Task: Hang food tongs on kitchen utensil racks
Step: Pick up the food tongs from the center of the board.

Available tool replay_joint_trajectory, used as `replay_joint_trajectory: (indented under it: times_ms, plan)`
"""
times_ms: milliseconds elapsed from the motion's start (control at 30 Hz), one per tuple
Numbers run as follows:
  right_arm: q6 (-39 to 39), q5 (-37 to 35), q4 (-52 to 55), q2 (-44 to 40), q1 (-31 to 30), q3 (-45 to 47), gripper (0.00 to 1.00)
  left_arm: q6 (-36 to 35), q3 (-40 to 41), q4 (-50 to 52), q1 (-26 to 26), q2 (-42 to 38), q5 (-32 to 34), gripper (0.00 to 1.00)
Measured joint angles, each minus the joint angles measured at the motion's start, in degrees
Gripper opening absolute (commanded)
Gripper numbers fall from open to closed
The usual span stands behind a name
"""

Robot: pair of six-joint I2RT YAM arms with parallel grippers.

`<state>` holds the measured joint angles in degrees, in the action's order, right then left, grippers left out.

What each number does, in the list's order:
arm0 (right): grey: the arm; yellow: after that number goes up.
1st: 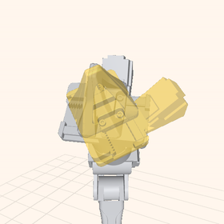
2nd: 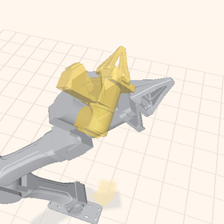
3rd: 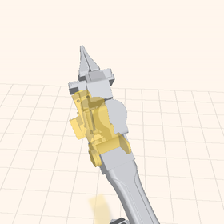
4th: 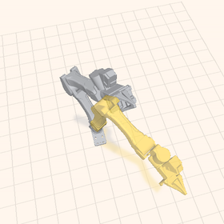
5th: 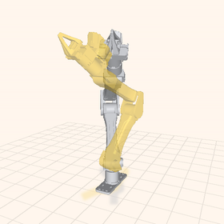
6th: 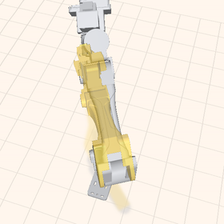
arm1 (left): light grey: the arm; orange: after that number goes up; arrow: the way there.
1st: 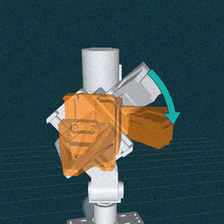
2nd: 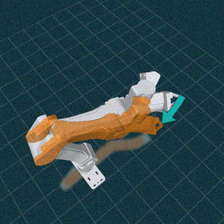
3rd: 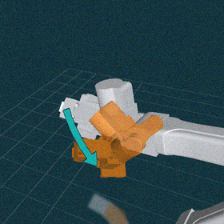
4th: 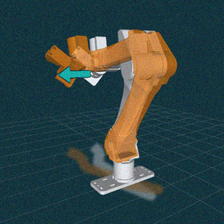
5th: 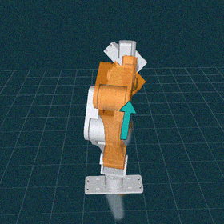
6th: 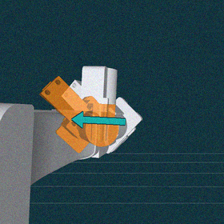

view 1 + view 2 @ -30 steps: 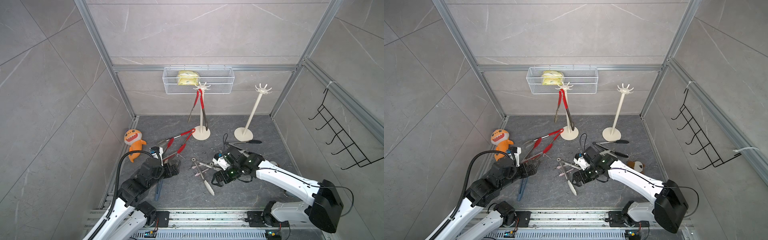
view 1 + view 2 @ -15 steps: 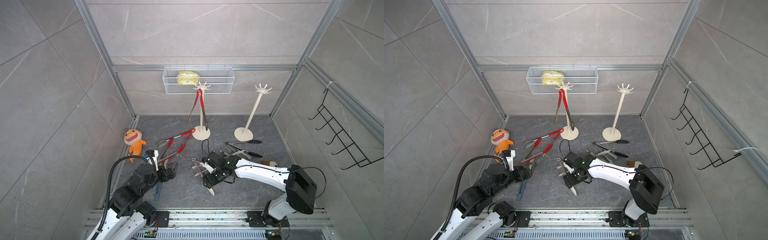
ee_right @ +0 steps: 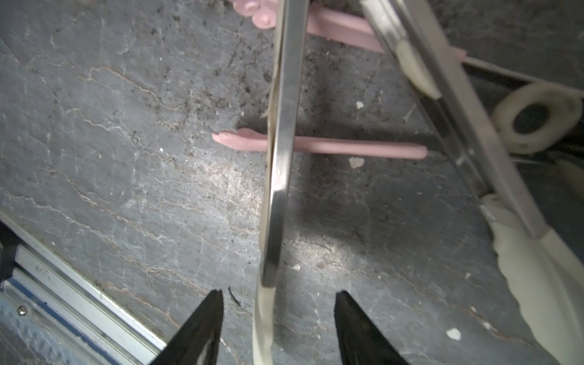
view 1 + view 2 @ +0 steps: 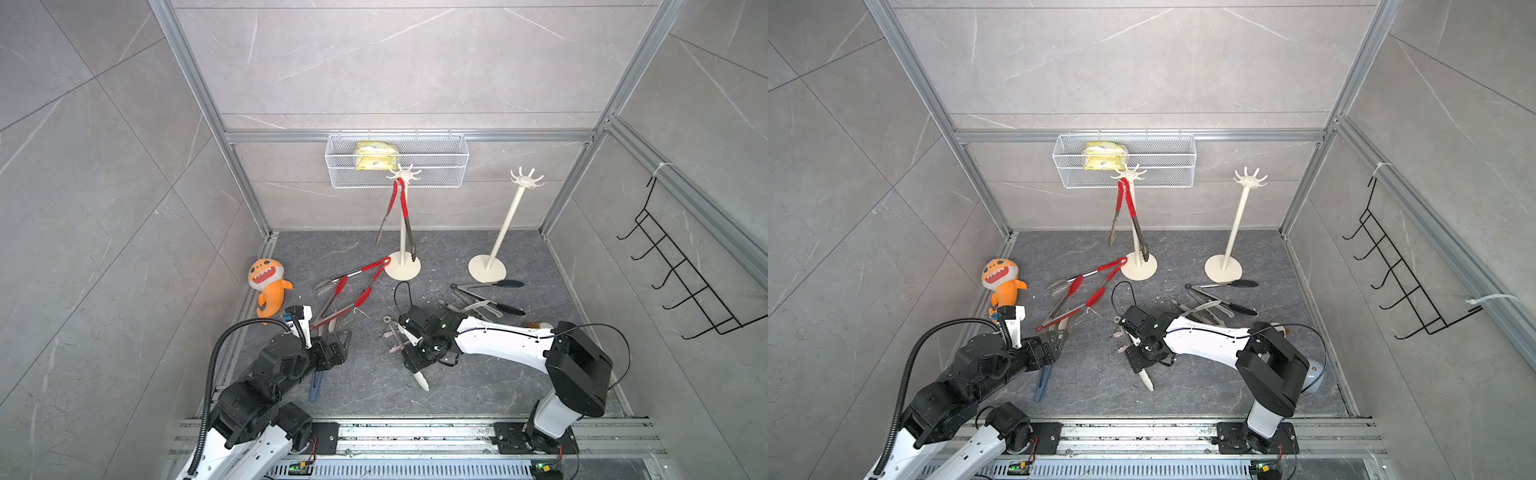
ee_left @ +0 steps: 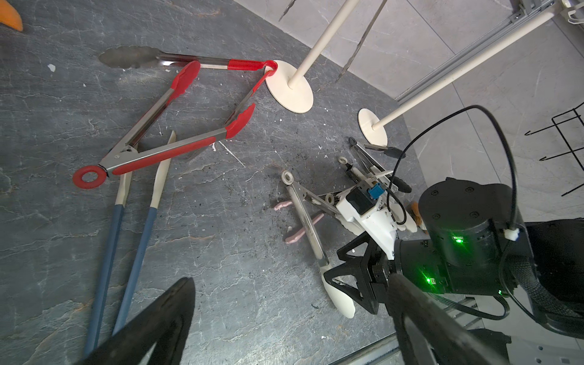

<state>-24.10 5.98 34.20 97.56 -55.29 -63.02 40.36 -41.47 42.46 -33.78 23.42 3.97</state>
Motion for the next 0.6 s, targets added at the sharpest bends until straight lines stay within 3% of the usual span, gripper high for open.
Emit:
replay_joint_trajectory:
  times_ms: [600]
  plan:
    - [-0.4, -0.7, -1.7, 2.5, -0.7, -0.3, 0.41, 0.0, -0.1, 2.6, 0.0, -2.6, 0.2, 0.96]
